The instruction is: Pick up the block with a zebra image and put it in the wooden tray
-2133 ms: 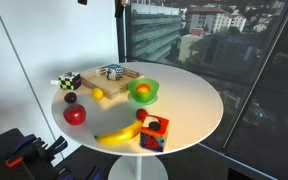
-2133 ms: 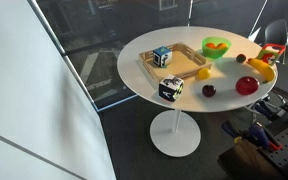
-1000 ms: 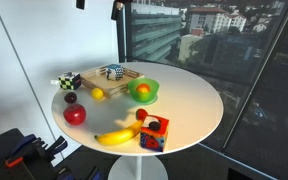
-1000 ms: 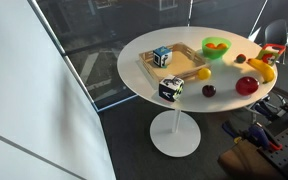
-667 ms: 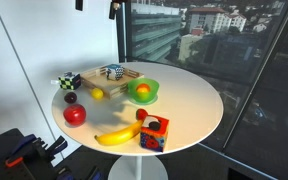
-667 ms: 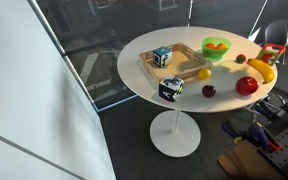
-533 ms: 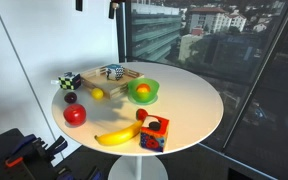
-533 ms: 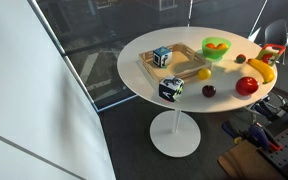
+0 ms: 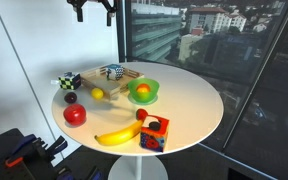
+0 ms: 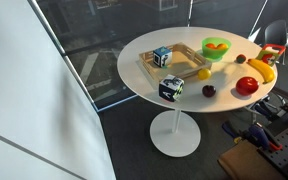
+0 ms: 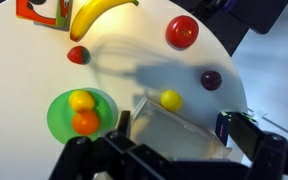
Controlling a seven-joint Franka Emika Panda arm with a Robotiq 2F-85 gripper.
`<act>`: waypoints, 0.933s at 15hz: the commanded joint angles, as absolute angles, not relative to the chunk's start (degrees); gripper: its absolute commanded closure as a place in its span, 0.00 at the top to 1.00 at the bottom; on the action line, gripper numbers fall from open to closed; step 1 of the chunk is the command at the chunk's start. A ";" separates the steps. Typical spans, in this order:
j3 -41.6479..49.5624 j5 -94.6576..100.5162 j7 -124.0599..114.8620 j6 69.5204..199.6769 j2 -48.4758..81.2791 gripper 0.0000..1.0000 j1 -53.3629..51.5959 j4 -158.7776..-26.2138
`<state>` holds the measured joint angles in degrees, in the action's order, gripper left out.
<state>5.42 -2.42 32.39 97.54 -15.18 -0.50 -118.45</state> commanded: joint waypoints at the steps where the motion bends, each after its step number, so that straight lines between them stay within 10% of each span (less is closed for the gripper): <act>1: 3.56 -1.67 29.54 102.31 -16.24 1.00 -1.52 -122.17; 14: -0.18 -2.36 24.71 107.02 -15.11 1.00 -5.14 -125.97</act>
<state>-0.26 -2.38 24.74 107.16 -15.14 -5.06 -126.09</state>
